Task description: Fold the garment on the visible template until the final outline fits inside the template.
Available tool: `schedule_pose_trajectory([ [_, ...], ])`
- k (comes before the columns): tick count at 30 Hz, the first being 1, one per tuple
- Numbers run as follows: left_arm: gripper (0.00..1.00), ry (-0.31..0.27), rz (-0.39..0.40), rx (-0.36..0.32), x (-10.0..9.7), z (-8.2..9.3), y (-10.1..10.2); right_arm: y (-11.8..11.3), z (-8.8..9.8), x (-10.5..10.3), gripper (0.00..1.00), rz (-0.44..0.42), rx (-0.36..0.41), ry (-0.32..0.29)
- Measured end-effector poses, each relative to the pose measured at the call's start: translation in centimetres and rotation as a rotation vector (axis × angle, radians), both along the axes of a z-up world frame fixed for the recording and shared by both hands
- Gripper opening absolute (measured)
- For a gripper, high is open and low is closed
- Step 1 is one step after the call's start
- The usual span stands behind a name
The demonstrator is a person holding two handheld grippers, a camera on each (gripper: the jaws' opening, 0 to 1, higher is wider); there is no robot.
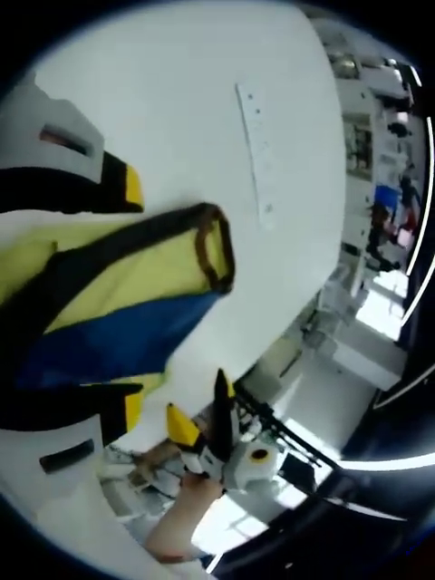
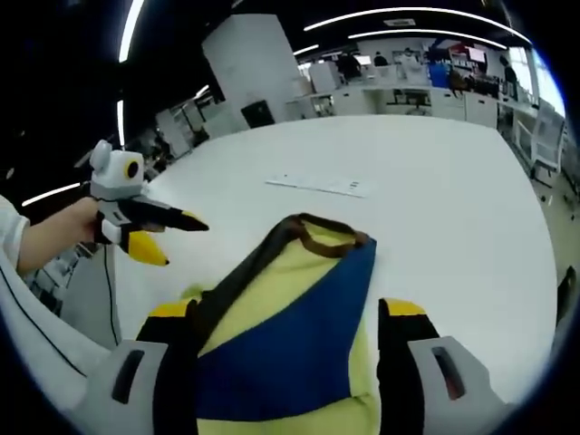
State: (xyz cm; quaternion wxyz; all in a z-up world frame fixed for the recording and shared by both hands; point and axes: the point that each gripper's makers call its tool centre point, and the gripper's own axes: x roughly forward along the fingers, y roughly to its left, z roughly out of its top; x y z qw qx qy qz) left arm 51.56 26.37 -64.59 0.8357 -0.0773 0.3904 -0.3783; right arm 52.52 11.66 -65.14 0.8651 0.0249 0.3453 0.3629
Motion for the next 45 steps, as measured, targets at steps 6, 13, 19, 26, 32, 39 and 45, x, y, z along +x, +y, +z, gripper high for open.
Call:
schedule_pose_trajectory([
  [6,0.77,-0.011,0.002,-0.008,-0.8,0.6,0.1,0.0,0.3,-0.9,0.85,-0.004,0.002,-0.003],
  [13,0.82,-0.026,-0.007,-0.026,-2.1,1.5,-0.2,0.0,0.6,-1.8,0.86,-0.012,0.012,-0.002],
  [19,0.84,-0.024,-0.013,-0.029,-3.6,1.6,-0.1,0.1,0.9,-3.1,0.89,-0.008,0.018,0.0],
  [26,0.87,-0.035,-0.009,-0.025,-4.9,1.9,0.5,0.2,0.9,-4.8,0.91,0.003,0.019,0.008],
  [32,0.9,-0.051,-0.007,-0.033,-6.2,2.6,0.6,-0.1,1.1,-6.3,0.93,-0.002,0.027,0.014],
  [39,0.95,-0.055,-0.012,-0.046,-7.8,3.1,0.4,-0.6,0.8,-8.1,0.94,0.0,0.017,0.024],
  [45,0.99,-0.058,-0.006,-0.062,-8.7,3.4,0.4,-1.5,0.9,-9.0,0.95,-0.019,0.016,0.024],
])
